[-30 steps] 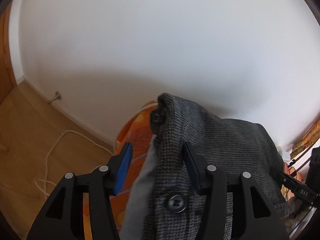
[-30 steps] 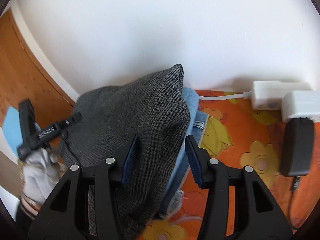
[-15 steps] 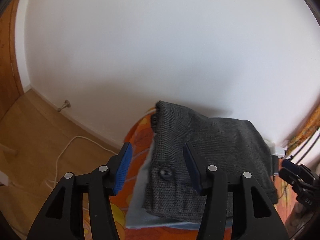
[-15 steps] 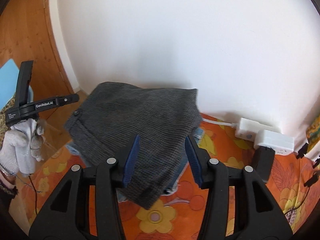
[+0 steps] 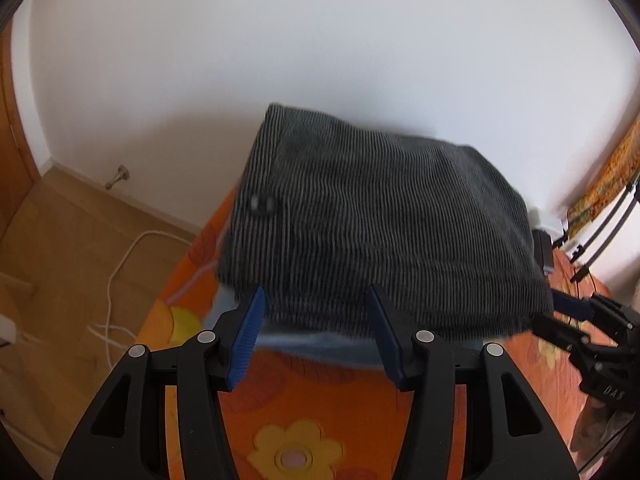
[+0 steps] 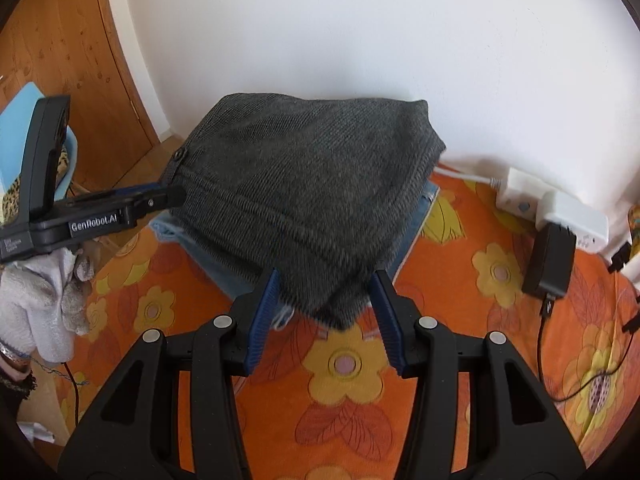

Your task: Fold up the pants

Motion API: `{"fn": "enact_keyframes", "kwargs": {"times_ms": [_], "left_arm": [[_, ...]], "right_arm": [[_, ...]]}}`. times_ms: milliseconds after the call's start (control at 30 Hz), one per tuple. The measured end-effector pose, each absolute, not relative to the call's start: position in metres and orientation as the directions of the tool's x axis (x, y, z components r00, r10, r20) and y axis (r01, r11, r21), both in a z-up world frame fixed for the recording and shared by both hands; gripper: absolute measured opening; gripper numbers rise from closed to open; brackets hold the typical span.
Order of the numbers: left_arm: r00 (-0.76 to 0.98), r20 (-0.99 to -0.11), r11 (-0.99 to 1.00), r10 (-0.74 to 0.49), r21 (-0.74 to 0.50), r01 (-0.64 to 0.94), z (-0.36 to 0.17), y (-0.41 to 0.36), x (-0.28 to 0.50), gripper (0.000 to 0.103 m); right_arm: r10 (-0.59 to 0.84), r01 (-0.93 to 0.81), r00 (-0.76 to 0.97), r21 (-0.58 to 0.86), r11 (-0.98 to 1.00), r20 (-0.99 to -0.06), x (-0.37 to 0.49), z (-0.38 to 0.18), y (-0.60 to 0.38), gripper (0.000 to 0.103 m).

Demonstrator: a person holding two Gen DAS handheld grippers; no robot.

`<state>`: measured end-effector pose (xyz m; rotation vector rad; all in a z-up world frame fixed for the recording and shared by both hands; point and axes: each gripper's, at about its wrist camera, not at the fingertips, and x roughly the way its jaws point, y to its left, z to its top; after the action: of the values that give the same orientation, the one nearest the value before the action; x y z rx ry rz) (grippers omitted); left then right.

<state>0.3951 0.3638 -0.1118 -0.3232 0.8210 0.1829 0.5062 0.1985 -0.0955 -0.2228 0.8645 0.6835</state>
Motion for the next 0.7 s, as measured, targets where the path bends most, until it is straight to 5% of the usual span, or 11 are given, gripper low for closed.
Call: {"fn": "enact_keyframes", "kwargs": {"times_ms": [700], "left_arm": [[0.802,-0.591,0.961,0.088,-0.161,-0.224,-0.017,0.228,0.238,0.053]], "right_arm": [[0.518,-0.616,0.581,0.076,0.784,-0.628,0.354,-0.01,0.032,0.057]]}}
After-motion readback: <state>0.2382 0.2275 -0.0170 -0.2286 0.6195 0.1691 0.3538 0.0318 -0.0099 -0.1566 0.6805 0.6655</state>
